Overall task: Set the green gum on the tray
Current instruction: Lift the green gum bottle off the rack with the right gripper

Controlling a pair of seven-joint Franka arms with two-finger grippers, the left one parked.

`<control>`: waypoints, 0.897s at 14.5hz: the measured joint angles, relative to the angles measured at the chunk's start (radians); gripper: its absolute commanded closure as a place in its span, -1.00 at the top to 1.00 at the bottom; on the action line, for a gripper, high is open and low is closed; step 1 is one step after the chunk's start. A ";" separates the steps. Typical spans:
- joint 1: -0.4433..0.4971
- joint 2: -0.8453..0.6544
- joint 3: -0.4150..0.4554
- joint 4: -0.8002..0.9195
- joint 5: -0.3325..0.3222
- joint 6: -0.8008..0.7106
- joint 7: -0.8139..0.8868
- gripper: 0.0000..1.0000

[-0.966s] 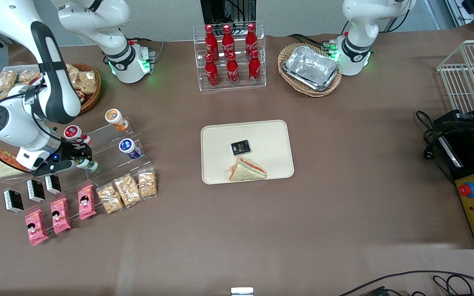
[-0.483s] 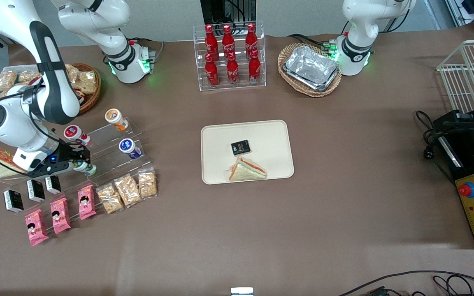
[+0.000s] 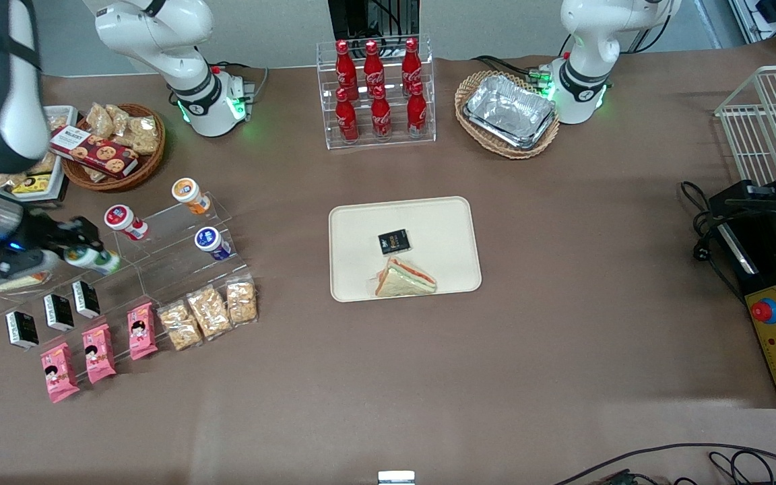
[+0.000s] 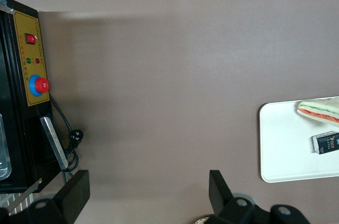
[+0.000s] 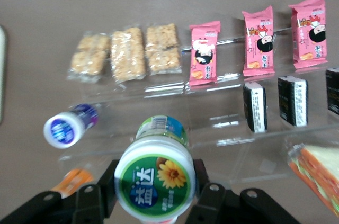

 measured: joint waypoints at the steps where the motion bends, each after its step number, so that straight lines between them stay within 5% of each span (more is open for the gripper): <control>1: -0.006 -0.004 0.019 0.055 0.000 -0.072 0.019 -1.00; 6: -0.054 -0.004 0.259 0.210 0.002 -0.297 0.322 -1.00; 13: -0.060 -0.007 0.604 0.228 0.050 -0.322 0.863 -1.00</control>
